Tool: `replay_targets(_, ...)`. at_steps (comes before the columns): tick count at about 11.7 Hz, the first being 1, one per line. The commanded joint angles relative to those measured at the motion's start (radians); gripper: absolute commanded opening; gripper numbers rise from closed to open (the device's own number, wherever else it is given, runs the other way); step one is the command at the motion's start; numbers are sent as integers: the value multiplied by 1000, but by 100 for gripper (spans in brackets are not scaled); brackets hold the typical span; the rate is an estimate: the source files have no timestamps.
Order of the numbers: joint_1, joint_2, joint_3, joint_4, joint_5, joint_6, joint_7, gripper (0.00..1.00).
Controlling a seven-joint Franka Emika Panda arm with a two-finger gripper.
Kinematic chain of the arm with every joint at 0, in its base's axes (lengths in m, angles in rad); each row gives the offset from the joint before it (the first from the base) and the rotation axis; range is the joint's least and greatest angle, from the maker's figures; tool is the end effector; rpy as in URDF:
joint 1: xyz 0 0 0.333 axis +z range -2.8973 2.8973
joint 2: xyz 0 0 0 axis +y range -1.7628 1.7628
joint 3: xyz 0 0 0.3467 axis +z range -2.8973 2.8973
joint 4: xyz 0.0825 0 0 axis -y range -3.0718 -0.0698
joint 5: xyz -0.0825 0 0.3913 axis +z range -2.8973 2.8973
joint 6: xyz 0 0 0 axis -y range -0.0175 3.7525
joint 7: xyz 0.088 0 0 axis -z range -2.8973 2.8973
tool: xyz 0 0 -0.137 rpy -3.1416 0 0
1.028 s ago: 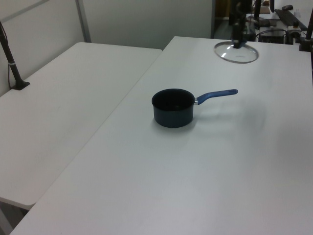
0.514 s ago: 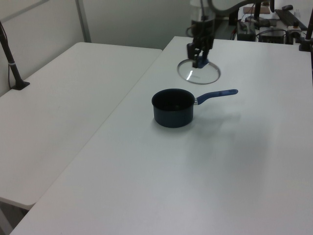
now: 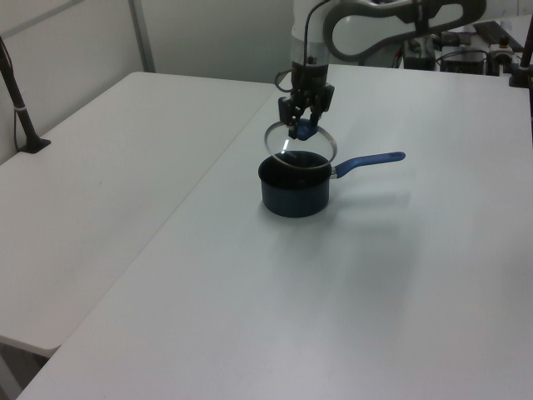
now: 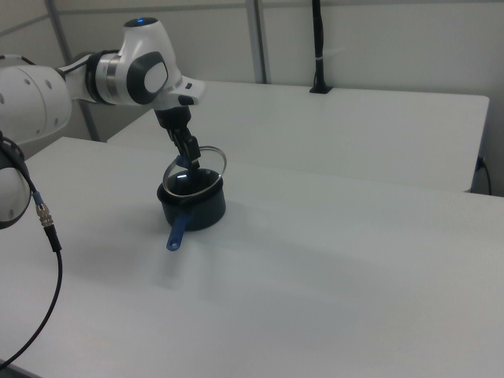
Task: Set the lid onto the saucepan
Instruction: 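Lower the lid onto the saucepan rim and open the gripper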
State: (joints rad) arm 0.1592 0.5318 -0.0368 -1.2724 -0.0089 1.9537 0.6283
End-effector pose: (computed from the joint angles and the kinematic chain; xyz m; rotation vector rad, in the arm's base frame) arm 0.7478 0.0973 0.4576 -3.0077 0.7627 -0.2319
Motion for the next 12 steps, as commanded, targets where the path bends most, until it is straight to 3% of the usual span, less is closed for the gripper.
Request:
replay_targets(1, 8, 39, 17, 33, 30, 51, 99, 20)
replay_targets(6, 23, 51, 32, 2, 26, 48, 100, 23)
replay_targets(7, 22, 53, 32, -1, 24, 50, 100, 44)
replay_targets(8, 22, 53, 32, -16, 24, 50, 100, 98)
replay_targets(12, 22, 50, 32, -19, 17, 48, 99, 100)
